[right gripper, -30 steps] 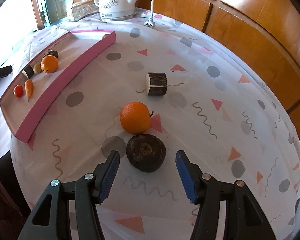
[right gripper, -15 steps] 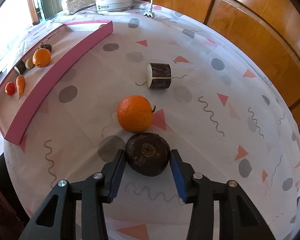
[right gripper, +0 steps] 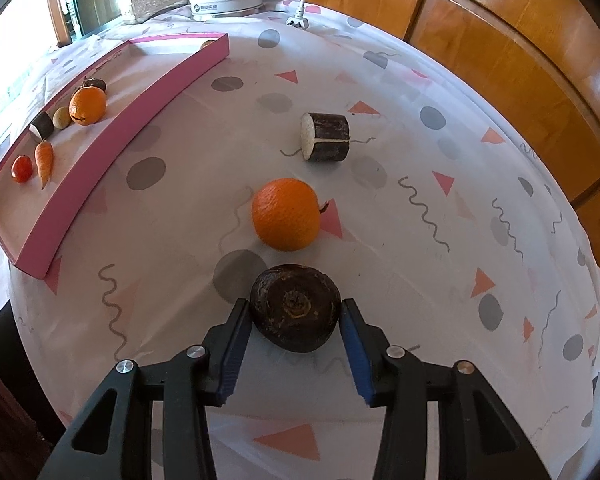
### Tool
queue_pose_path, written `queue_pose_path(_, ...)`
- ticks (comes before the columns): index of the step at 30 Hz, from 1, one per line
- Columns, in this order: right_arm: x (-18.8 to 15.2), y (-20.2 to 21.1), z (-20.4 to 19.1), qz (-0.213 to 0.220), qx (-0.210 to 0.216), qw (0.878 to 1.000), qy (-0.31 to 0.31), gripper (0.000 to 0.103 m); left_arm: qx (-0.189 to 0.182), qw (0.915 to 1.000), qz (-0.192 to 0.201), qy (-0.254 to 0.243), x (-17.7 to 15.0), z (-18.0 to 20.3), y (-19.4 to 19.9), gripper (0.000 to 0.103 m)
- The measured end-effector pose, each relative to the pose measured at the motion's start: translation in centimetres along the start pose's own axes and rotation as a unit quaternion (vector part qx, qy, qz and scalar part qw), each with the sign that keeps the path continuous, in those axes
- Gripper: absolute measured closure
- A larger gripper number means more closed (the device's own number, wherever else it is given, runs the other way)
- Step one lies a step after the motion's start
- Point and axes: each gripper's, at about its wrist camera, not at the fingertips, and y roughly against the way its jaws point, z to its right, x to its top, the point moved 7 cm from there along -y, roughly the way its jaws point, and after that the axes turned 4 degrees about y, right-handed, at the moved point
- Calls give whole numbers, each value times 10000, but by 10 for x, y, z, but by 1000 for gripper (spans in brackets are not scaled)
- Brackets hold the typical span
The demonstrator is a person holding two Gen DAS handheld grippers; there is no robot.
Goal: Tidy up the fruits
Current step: 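Carry the dark round root into the pink tray and open the right gripper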
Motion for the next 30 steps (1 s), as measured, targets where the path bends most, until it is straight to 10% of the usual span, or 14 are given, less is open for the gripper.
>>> queue_pose_path(30,41,45,-71,862,943,9913,-307,58,29,9992,-236,309,-8,-18,-11,2)
